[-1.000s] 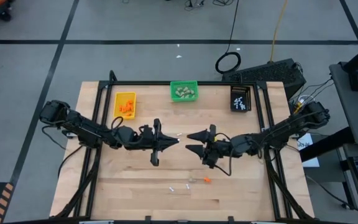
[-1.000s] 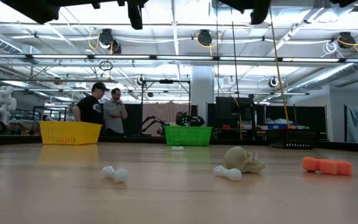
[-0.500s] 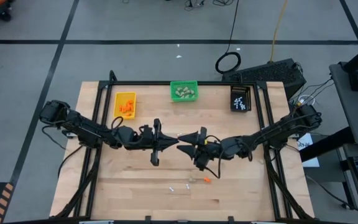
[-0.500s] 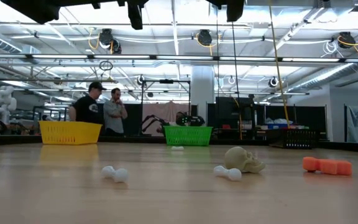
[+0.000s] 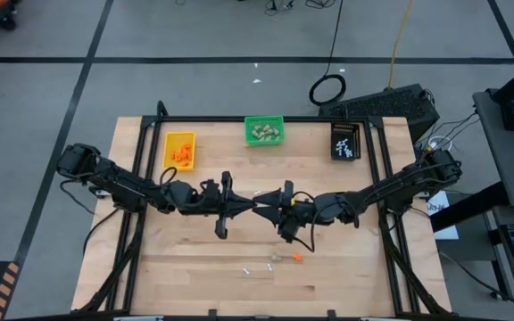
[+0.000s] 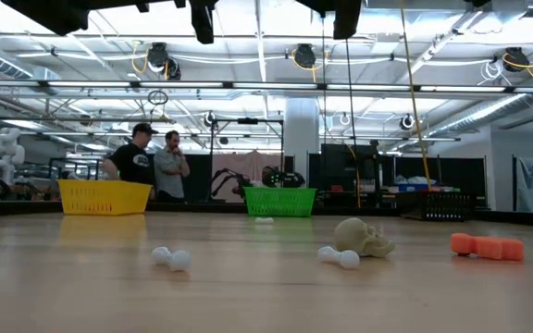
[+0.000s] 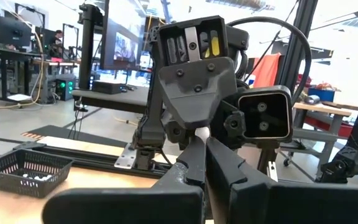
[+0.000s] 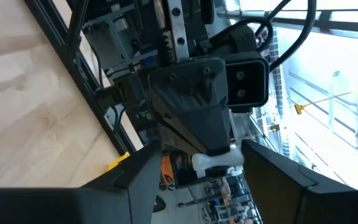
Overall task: Sort Halloween decoration
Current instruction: Put the white bone toy into the black bin
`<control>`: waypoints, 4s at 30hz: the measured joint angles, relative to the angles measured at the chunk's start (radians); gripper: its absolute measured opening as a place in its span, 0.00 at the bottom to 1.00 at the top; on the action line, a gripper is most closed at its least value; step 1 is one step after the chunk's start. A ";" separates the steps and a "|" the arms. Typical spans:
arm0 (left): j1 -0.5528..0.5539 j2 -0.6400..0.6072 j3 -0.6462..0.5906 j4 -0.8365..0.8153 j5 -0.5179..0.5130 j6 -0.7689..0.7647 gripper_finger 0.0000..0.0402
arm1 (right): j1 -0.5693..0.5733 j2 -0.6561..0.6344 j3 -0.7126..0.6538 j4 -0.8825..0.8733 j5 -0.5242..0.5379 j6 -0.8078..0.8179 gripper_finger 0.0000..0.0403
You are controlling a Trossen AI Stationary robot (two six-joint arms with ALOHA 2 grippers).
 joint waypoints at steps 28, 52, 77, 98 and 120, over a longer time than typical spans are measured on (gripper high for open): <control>0.000 -0.001 0.001 -0.050 0.034 -0.053 0.00 | -0.009 0.000 0.000 -0.015 -0.023 0.008 0.23; 0.000 -0.002 0.000 -0.054 0.026 -0.053 0.21 | -0.010 0.000 0.000 -0.026 -0.016 0.014 0.22; -0.007 -0.323 0.000 -0.696 -0.122 0.032 0.48 | 0.003 -0.127 -0.001 -0.069 0.116 0.130 0.22; -0.090 -0.346 -0.103 -0.671 -0.171 0.029 0.48 | -0.008 -0.360 -0.001 -0.559 -0.011 0.400 0.22; -0.090 -0.346 -0.103 -0.659 -0.174 0.056 0.48 | -0.008 -0.361 -0.001 -0.561 0.014 -0.243 0.22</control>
